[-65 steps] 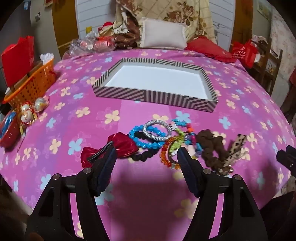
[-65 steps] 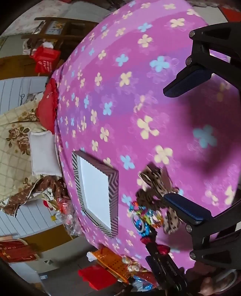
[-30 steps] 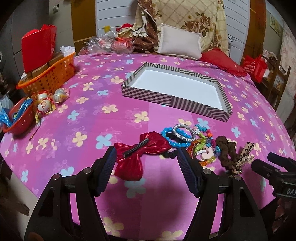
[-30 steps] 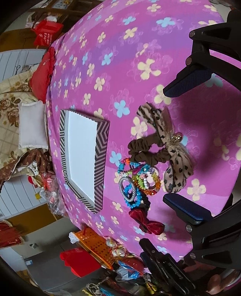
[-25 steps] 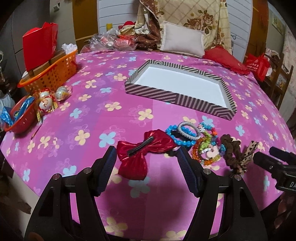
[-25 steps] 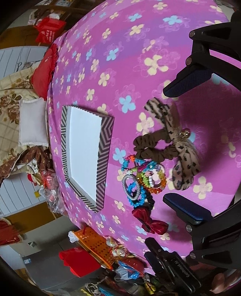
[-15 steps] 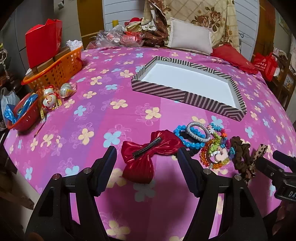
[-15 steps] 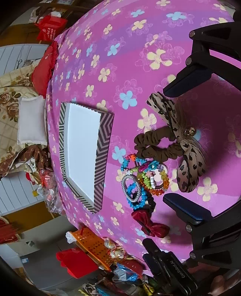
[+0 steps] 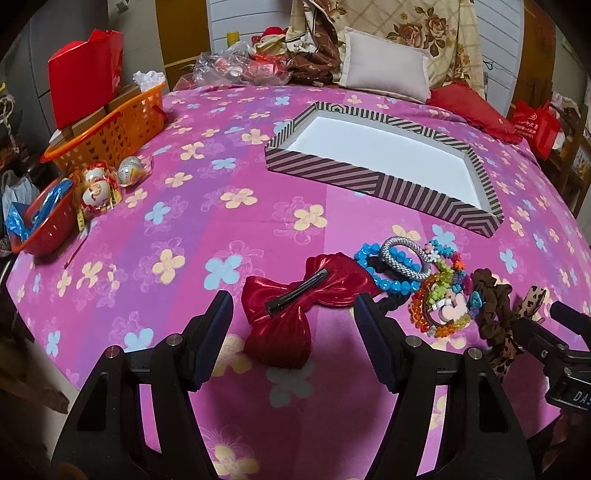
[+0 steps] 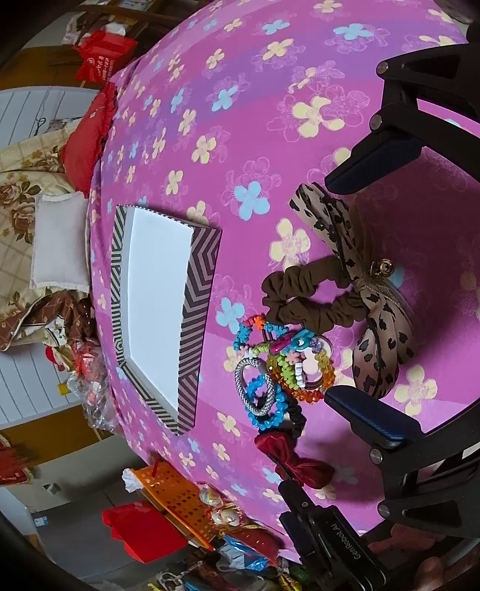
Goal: Organize jewelry
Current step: 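Move both grippers toward the red bow and leopard bow on the bedspread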
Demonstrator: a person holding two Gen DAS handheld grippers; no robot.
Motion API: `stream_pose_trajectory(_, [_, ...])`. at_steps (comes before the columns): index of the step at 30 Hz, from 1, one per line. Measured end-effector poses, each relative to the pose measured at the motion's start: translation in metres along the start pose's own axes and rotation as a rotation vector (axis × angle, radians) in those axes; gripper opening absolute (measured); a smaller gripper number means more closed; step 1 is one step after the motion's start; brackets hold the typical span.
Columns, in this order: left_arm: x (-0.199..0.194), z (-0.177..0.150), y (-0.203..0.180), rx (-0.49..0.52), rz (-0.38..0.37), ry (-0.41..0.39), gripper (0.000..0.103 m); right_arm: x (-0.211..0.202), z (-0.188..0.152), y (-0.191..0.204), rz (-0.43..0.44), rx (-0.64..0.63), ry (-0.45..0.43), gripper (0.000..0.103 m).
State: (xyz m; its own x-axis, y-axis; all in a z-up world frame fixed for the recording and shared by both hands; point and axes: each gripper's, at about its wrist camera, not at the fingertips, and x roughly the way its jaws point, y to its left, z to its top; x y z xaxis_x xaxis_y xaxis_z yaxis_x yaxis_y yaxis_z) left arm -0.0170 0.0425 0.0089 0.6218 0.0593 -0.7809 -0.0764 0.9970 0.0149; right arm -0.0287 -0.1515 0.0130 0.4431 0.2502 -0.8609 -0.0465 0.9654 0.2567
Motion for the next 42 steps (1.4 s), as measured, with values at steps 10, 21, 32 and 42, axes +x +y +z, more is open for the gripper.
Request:
stream_pose_trajectory(10, [-0.003,-0.0003,0.001,0.001,0.006,-0.006,0.068,-0.0017,-0.0016,0.0065,-0.01,-0.025,-0.009,0.103])
stream_pose_trajectory(21, [-0.0053,-0.0005,-0.0006,0.004,0.015,-0.003,0.068,-0.0024,-0.0011,0.0043,-0.01,-0.023,-0.009,0.103])
stream_pose_trajectory(32, [-0.0043,-0.0022,-0.0022,0.0,0.026,0.01,0.068,-0.0023,-0.0009,0.0034,-0.009,-0.027,-0.003,0.103])
stream_pose_trajectory(42, [-0.0043,-0.0022,-0.0022,0.001,0.027,0.009,0.068,-0.0013,-0.0015,-0.0012,-0.011,-0.026,0.003,0.103])
